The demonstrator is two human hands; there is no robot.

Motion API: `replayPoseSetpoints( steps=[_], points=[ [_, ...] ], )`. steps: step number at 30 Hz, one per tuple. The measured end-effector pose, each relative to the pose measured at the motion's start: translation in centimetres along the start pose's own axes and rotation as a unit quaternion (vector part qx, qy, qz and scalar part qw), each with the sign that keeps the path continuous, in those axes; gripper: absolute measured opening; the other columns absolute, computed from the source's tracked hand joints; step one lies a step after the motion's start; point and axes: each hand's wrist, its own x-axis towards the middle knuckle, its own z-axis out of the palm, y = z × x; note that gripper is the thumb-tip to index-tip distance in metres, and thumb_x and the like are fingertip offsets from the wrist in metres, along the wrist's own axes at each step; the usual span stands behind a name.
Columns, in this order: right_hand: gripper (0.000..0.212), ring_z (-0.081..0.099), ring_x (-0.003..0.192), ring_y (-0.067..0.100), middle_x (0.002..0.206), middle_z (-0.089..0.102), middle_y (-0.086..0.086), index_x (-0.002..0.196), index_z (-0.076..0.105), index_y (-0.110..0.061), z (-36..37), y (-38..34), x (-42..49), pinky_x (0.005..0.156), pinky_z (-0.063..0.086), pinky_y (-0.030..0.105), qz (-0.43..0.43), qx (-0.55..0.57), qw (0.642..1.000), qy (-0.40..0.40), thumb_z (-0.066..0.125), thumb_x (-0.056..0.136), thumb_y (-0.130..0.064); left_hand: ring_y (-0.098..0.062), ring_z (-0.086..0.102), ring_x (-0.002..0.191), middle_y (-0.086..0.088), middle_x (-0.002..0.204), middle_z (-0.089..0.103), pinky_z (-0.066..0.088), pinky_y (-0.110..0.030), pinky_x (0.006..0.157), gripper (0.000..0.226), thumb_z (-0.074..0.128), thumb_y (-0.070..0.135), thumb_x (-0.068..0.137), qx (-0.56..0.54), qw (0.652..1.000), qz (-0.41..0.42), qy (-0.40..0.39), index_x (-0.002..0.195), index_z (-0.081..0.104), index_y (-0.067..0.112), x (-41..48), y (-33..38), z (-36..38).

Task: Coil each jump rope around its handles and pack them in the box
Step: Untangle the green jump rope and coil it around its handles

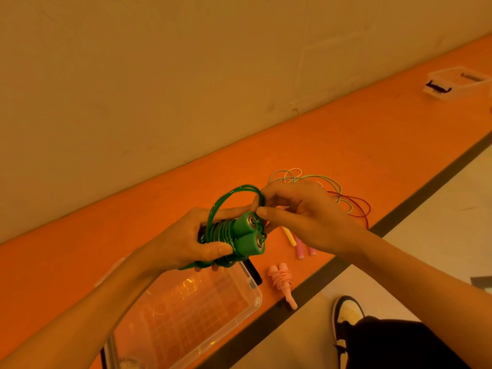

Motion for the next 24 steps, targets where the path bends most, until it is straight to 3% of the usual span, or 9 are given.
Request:
replayPoseSetpoints(
  steps=[3, 5, 9, 11, 14, 16, 20, 24],
  points=[
    [0.015, 0.072, 0.078, 0.017, 0.087, 0.071, 0.006, 0.109, 0.065, -0.005, -1.3, -0.2, 0.3, 0.071, 0.059, 0.027, 0.009, 0.023, 0.998, 0.051, 0.055, 0.097, -0.004, -0.018, 0.067, 0.055, -0.013, 0.087, 0.075, 0.05, -0.024, 0.045, 0.065, 0.07, 0.037, 0.079, -0.001, 1.0, -0.016, -0.021, 0.14, 0.049, 0.049, -0.1, -0.3, 0.3],
    [0.019, 0.073, 0.081, 0.02, 0.09, 0.074, 0.005, 0.112, 0.066, -0.006, -2.1, -0.5, 0.1, 0.072, 0.059, 0.031, 0.016, 0.023, 0.999, 0.022, 0.056, 0.096, -0.012, -0.019, 0.067, 0.056, -0.014, 0.089, 0.075, 0.05, -0.024, 0.045, 0.065, 0.07, 0.037, 0.079, -0.01, 1.0, -0.02, -0.017, 0.139, 0.049, 0.05, 0.0, -0.4, 0.5],
    [0.025, 0.071, 0.091, 0.018, 0.1, 0.076, -0.008, 0.11, 0.072, -0.016, -2.7, -0.9, -0.2, 0.074, 0.058, 0.041, 0.069, 0.006, 0.997, -0.025, 0.063, 0.089, -0.027, -0.019, 0.067, 0.055, -0.012, 0.087, 0.075, 0.049, -0.024, 0.041, 0.071, 0.073, 0.064, 0.076, -0.017, 1.0, -0.011, 0.016, 0.141, 0.049, 0.046, 0.0, -0.3, -0.1],
    [0.022, 0.067, 0.092, 0.018, 0.098, 0.073, -0.005, 0.103, 0.077, -0.021, -3.1, -0.7, -0.2, 0.074, 0.055, 0.04, 0.099, 0.025, 0.994, -0.034, 0.068, 0.084, -0.028, -0.019, 0.067, 0.055, -0.009, 0.085, 0.075, 0.048, -0.023, 0.041, 0.074, 0.07, 0.071, 0.073, -0.016, 0.999, -0.016, 0.03, 0.139, 0.05, 0.046, 0.0, -0.2, -0.3],
    [0.022, 0.054, 0.083, 0.036, 0.09, 0.064, 0.011, 0.098, 0.08, -0.02, -3.0, -0.3, -0.1, 0.069, 0.045, 0.045, 0.132, 0.045, 0.989, -0.053, 0.075, 0.079, -0.029, -0.019, 0.068, 0.055, -0.01, 0.083, 0.075, 0.048, -0.024, 0.04, 0.077, 0.069, 0.074, 0.071, -0.007, 0.999, -0.022, 0.035, 0.14, 0.049, 0.045, 0.3, -0.4, -0.3],
    [0.023, 0.055, 0.079, 0.036, 0.092, 0.068, 0.018, 0.097, 0.08, -0.017, -2.9, -0.1, 0.0, 0.067, 0.045, 0.04, 0.153, 0.065, 0.985, -0.055, 0.075, 0.079, -0.03, -0.019, 0.068, 0.056, -0.009, 0.084, 0.075, 0.049, -0.024, 0.041, 0.077, 0.07, 0.072, 0.072, 0.002, 0.999, -0.029, 0.03, 0.141, 0.048, 0.045, 0.4, -0.6, -0.3],
    [0.019, 0.052, 0.062, 0.018, 0.088, 0.067, 0.029, 0.095, 0.078, -0.009, -2.8, -0.1, 0.0, 0.052, 0.042, 0.023, 0.182, 0.086, 0.978, -0.056, 0.074, 0.083, -0.022, -0.017, 0.067, 0.056, -0.008, 0.086, 0.075, 0.049, -0.025, 0.042, 0.079, 0.069, 0.072, 0.073, 0.01, 0.999, -0.035, 0.018, 0.143, 0.045, 0.045, 0.4, -0.7, -0.2],
    [0.012, 0.061, 0.059, 0.014, 0.078, 0.071, 0.014, 0.094, 0.075, -0.006, -2.6, 0.0, 0.0, 0.051, 0.047, 0.023, 0.179, 0.091, 0.978, -0.059, 0.071, 0.088, -0.016, -0.019, 0.068, 0.056, -0.011, 0.087, 0.075, 0.049, -0.026, 0.042, 0.077, 0.071, 0.071, 0.073, 0.007, 0.999, -0.038, 0.006, 0.142, 0.046, 0.048, 0.4, -1.0, -0.2]
  ],
)
